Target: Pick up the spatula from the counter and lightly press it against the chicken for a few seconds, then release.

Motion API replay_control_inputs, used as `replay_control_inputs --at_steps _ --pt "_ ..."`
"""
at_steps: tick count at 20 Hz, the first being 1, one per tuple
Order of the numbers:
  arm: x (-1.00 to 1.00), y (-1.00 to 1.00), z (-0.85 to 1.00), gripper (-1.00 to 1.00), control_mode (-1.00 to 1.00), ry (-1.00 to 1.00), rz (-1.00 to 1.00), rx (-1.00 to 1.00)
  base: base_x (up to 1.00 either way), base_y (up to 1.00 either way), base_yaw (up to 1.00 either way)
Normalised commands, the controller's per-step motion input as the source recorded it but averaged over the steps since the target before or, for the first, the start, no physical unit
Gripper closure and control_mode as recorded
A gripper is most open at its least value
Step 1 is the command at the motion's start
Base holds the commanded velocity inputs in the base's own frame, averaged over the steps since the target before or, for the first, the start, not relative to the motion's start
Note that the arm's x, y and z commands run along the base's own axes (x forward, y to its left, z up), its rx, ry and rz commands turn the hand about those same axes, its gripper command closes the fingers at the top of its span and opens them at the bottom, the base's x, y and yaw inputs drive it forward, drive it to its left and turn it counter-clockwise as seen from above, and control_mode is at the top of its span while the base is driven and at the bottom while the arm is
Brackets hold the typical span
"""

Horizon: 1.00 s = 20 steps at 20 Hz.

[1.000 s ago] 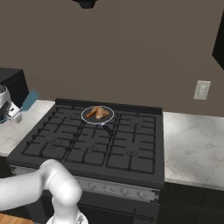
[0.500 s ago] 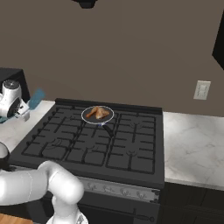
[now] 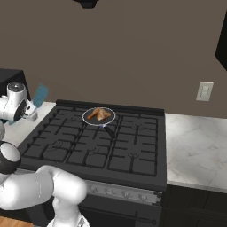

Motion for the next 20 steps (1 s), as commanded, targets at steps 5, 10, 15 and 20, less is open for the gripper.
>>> replay_control_inputs --at_steps 5,10,15,20 --pt "-0.15 -0.61 0.17 1.0 -1.0 -0.03 0.16 -0.07 0.0 0.0 0.0" --pt "-0.1 -0.56 0.19 1.0 -1.0 0.01 0.19 -0.02 0.0 0.0 0.0" --pt "-0.01 -0.43 0.21 1.0 -1.0 0.0 0.21 -0.01 0.0 0.0 0.0" --pt "0.0 -0.45 0.23 1.0 -1.0 0.0 0.21 -0.08 0.0 0.0 0.0"
